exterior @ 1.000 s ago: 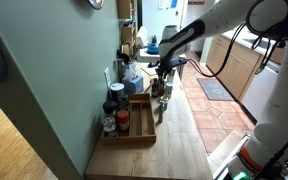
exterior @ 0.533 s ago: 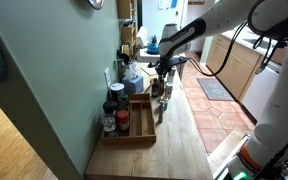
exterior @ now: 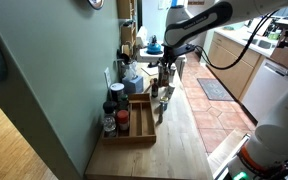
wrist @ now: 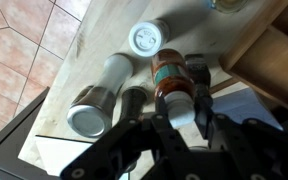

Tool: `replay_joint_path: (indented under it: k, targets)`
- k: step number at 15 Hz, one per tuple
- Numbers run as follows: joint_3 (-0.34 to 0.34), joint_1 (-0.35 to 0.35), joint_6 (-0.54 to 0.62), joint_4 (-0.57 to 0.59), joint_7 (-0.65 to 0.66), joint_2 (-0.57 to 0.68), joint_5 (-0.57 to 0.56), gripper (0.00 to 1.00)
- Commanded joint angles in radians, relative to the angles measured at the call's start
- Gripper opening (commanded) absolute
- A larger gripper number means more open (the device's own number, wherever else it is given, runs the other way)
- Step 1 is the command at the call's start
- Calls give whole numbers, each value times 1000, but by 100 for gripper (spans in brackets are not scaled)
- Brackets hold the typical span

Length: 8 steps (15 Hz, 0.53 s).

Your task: Put the sauce bottle on the wooden tray

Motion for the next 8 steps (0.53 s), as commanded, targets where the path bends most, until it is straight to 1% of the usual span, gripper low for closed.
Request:
replay_joint_path:
  k: [1,4,6,8]
  targets:
    - [38,36,-63,-116,7,-183,16,8]
    - [77,75,-64,-156,-9,-272,48,8]
    - [98,110,-84,-167,-29,-305,87,8]
    - [133,144,-84,-180,-15,-333,111,8]
